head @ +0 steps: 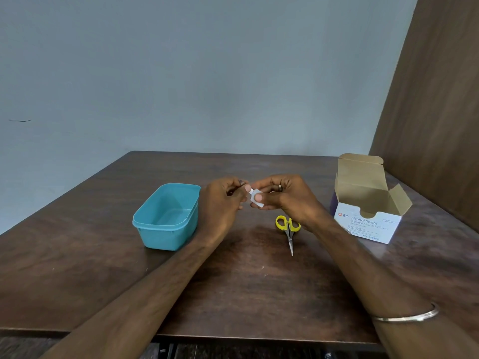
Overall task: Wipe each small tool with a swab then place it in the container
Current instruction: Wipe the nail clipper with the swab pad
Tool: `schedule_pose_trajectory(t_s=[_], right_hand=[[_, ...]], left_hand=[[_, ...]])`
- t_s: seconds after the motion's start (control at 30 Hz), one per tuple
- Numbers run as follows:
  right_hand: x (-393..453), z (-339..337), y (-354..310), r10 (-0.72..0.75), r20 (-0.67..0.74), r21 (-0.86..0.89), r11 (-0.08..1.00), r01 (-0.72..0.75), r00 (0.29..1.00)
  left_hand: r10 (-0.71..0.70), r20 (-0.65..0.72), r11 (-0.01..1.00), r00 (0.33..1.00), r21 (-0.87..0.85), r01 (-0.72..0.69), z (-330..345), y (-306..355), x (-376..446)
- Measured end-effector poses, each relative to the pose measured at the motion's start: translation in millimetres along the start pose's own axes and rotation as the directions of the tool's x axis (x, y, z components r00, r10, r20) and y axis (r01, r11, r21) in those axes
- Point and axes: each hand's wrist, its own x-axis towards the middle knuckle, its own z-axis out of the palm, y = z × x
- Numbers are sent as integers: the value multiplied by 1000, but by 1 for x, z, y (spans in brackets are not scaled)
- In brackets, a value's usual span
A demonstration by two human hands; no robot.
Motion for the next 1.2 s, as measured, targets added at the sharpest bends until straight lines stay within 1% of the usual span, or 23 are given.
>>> schedule_pose_trajectory(t_s=[0.1, 0.2, 0.3, 0.43, 0.5, 0.67, 0.73, 0.97, 1.2], right_hand=[[0, 0, 1, -3, 14, -30, 1000, 3, 1000], [0, 0, 1, 8, -5, -9, 1000, -8, 1000], [0, -1, 0, 28, -31, 24, 999, -27, 999], [-1, 1, -1, 73, -4, 69, 995, -73, 997], [-1, 0, -1, 90, 11, 102, 991, -91, 996], [-1, -1, 0, 144, 93, 172, 972, -158, 985], [-2, -1, -1, 148, 112, 179, 970, -167, 983], [-1, -4, 0, 155, 129, 209, 961, -180, 979], [-3, -3, -2, 145, 131, 239, 955, -173, 981]], left_hand=[[30, -24, 997, 999, 67, -28, 0, -4, 1], [51, -20, 993, 998, 107, -49, 1, -6, 2], [66, -2, 992, 998, 109, -66, 0, -5, 3], [117, 4, 986, 993, 120, -116, -2, -5, 2], [116, -4, 989, 993, 98, -115, -2, -4, 3], [99, 14, 994, 995, -49, -99, -5, 3, 1], [90, 22, 993, 996, -77, -88, -6, 4, 0], [54, 17, 994, 998, -92, -52, -5, 6, 1], [73, 30, 991, 997, -113, -69, -6, 3, 3]])
